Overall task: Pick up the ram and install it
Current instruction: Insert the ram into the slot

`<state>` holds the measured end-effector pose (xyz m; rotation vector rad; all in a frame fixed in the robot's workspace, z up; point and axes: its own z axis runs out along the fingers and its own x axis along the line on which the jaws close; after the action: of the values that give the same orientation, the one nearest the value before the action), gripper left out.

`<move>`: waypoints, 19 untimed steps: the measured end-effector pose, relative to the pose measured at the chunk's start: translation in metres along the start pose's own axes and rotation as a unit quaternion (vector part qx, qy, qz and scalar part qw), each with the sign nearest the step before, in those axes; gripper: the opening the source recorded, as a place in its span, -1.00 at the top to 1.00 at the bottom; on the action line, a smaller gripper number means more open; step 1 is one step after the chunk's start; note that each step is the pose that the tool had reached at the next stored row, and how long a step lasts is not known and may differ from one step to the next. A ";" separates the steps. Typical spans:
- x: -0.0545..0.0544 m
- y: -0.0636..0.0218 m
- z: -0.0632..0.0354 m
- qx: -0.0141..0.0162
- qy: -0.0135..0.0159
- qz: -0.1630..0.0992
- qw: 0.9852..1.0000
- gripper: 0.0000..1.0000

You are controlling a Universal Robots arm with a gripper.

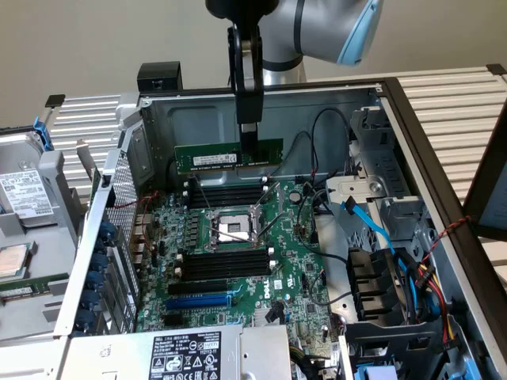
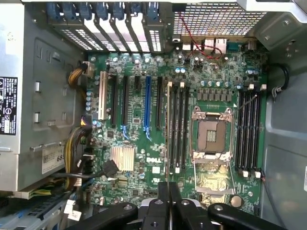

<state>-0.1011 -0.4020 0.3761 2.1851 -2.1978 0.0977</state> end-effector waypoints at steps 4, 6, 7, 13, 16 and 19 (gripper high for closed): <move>-0.006 0.0001 0.0068 0.000 0.000 0.003 1.000 0.74; -0.009 0.0005 0.0103 0.000 0.000 0.005 1.000 0.74; -0.010 0.0010 0.0119 0.000 0.000 0.005 1.000 0.74; -0.017 0.0114 0.0221 -0.001 0.001 0.009 1.000 0.74; -0.018 0.0147 0.0250 -0.001 0.006 0.009 1.000 0.74; -0.018 0.0178 0.0298 0.001 0.007 0.013 1.000 0.74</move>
<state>-0.1184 -0.3862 0.3448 2.1498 -2.2193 0.1154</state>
